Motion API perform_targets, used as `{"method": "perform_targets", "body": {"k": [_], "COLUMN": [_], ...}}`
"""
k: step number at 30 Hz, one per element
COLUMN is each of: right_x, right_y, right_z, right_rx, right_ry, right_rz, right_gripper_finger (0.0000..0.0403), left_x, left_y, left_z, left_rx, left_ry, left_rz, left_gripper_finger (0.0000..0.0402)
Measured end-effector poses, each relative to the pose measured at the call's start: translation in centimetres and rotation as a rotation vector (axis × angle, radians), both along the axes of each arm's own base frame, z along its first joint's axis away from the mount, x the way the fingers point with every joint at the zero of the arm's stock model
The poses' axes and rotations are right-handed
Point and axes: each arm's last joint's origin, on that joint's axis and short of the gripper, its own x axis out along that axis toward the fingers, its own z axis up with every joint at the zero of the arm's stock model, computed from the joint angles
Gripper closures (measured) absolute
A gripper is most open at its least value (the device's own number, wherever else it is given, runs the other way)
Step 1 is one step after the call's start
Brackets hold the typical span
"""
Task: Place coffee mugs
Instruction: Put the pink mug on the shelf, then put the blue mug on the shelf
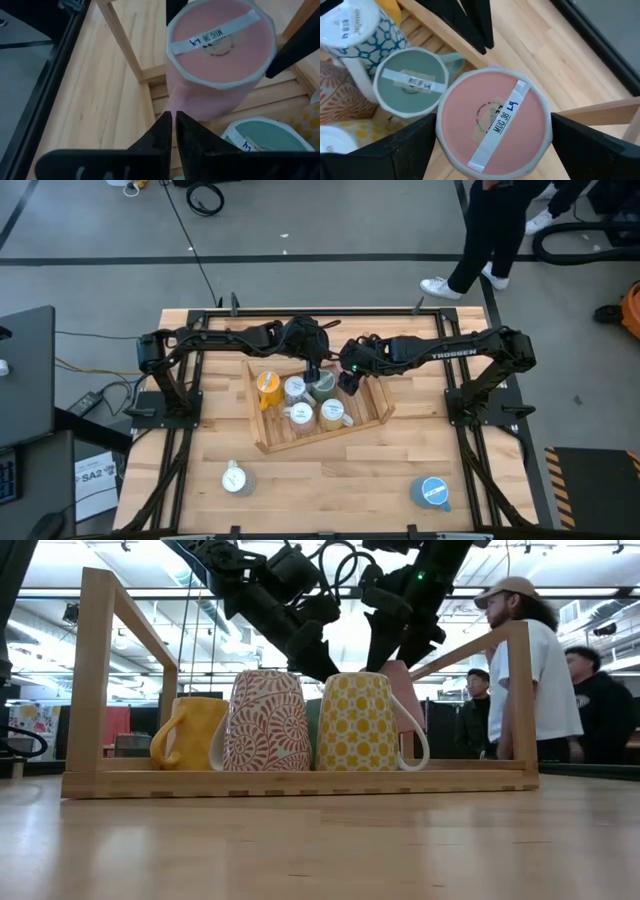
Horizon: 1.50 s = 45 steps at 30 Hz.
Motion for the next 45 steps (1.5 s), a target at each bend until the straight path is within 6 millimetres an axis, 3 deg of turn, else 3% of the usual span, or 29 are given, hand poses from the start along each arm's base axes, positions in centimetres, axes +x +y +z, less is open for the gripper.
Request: {"method": "perform_targets", "body": {"k": [7,18,31,45], "right_x": [0.1,1.4,1.5,1.5], "right_y": [-0.3,-0.3,-0.4,-0.4], "right_z": [0.0,-2.3,-2.6,-2.6], "right_rx": [0.007,0.019,0.004,0.004], "right_ry": [-0.008,0.059,0.107,0.105], "right_rz": [-0.002,0.011,0.128,0.131], "right_gripper_finger": [0.003,0.003,0.0027,0.0005], "left_x": [0.0,-0.2,-0.3,-0.3], "left_y": [0.0,0.0,-0.1,-0.1], "left_z": [0.0,-0.3,-0.4,-0.4], "left_rx": [-0.001,-0.007,-0.01,-0.01], "left_ry": [0.002,0.028,0.043,0.043], "left_rz": [0.0,0.005,0.003,0.004], "left_gripper_finger": [0.0372,0.0372,0.0372,0.0372]}}
